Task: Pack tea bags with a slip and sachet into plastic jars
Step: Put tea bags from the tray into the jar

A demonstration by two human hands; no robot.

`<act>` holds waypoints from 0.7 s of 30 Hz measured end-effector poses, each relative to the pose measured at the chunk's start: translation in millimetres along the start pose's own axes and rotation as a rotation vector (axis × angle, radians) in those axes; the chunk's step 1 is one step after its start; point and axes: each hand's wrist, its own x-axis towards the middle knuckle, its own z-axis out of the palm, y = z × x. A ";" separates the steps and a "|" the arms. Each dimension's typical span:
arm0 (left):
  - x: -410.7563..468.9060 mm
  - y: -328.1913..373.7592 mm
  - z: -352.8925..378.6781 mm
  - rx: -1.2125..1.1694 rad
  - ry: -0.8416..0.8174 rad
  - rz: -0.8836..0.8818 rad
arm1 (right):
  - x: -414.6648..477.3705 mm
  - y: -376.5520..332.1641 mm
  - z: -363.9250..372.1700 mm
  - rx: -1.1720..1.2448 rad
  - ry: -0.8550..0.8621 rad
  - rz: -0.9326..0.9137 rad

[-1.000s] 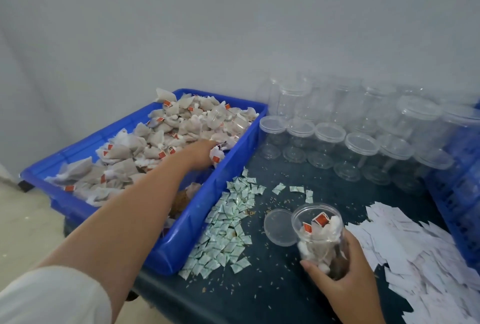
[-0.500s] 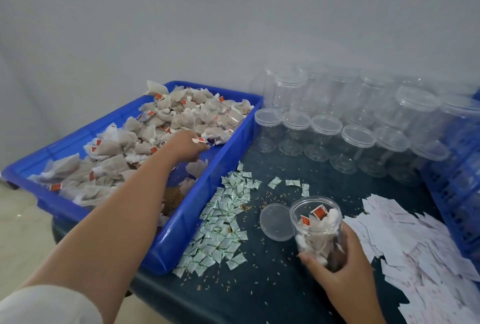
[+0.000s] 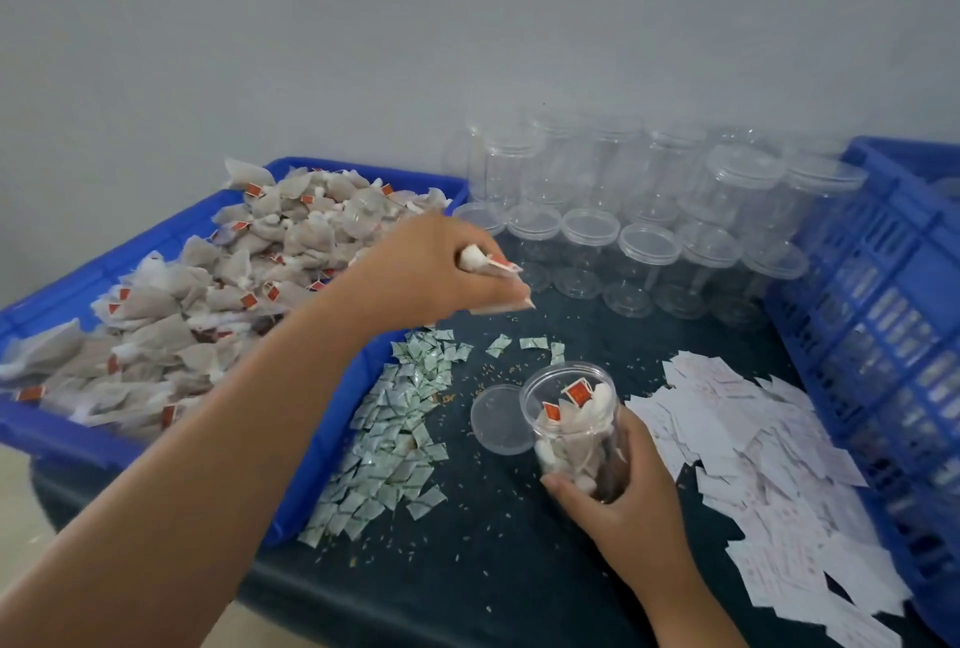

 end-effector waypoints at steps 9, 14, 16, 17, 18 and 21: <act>-10.1 31.3 74.7 0.343 -0.598 0.178 | -0.2 -4.8 -1.3 -0.031 0.046 -0.079; -21.3 39.3 75.0 0.343 -0.807 0.186 | -1.3 0.3 0.4 -0.004 0.013 -0.087; -23.7 38.2 66.6 0.241 -0.709 0.152 | -0.6 -1.0 1.4 -0.001 0.002 -0.078; -22.6 34.2 61.1 0.161 -0.584 0.120 | 0.4 -1.4 2.0 0.011 0.013 -0.072; -20.3 27.8 55.1 0.072 -0.424 0.081 | 1.3 -1.8 2.0 0.017 0.035 -0.069; -19.7 -2.8 41.9 0.190 -0.134 -0.107 | 2.0 -1.8 -0.2 0.026 0.110 -0.059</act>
